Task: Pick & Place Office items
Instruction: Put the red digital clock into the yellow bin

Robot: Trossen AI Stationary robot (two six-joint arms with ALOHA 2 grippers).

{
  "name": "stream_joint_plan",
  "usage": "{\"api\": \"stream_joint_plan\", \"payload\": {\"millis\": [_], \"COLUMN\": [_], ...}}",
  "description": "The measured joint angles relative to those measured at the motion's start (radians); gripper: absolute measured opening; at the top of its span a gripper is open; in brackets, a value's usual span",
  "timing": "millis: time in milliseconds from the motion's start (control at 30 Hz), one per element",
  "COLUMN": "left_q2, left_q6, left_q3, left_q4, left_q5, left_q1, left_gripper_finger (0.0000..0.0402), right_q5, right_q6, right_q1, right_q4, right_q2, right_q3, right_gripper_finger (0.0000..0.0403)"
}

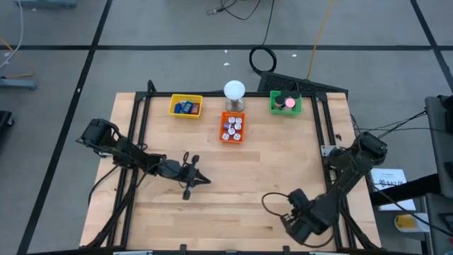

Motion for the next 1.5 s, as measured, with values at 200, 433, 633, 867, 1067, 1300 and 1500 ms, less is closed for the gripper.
{"api": "stream_joint_plan", "payload": {"millis": [200,433,633,867,1067,1300,1500], "left_q2": [0.000,0.000,0.000,0.000,0.000,-0.024,-0.095], "left_q6": [0.004,0.004,0.004,-0.002,-0.023,-0.068,-0.078], "left_q3": [0.000,0.000,0.000,0.000,-0.002,-0.050,-0.084], "left_q4": [-0.003,-0.004,-0.005,-0.005,-0.006,-0.005,-0.001], "left_q5": [0.000,0.000,0.000,0.000,-0.046,-0.042,-0.042], "left_q1": [0.000,0.001,0.001,0.001,0.012,0.074,0.094], "left_gripper_finger": [0.0002,0.0017,0.0014,0.0003,0.0018,0.0004,0.0015], "right_q5": [-0.069,-0.164,-0.165,-0.164,-0.156,-0.108,-0.102], "right_q6": [0.140,0.185,0.252,0.299,0.245,0.130,-0.019], "right_q1": [0.030,0.038,0.072,0.098,0.095,0.071,-0.013], "right_q4": [0.104,0.256,0.298,0.361,0.386,0.367,0.351], "right_q2": [0.000,0.000,0.000,0.000,-0.004,-0.029,-0.046], "right_q3": [-0.096,-0.198,-0.236,-0.287,-0.313,-0.317,-0.287], "right_gripper_finger": [0.0133,0.0221,0.0245,0.0214,0.0174,0.0147,0.0147]}}
